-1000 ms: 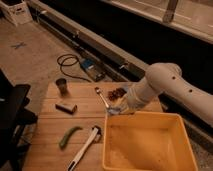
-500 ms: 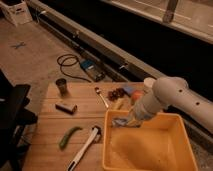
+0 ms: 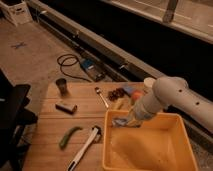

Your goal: Place towel in tray

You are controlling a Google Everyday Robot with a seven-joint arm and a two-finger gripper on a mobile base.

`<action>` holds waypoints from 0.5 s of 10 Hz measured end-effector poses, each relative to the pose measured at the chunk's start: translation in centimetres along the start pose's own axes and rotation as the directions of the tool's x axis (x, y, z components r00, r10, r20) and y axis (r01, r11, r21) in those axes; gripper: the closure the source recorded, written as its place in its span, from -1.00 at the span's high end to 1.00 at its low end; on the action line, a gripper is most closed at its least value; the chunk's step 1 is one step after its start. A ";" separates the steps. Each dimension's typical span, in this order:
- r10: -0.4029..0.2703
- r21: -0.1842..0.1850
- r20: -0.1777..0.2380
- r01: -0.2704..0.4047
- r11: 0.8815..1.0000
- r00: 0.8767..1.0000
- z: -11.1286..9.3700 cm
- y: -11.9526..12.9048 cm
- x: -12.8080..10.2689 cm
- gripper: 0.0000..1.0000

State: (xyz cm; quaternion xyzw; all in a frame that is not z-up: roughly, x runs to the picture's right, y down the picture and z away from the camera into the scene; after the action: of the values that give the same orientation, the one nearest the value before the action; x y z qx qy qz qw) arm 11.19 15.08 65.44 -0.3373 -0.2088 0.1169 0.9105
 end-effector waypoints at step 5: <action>0.052 0.005 0.010 -0.052 0.999 0.999 -0.1 0.5 1.0 -0.72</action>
State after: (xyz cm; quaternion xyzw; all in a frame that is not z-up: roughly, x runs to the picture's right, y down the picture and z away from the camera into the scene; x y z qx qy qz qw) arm 12.11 15.75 65.31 -0.3398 -0.2040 0.1429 0.9069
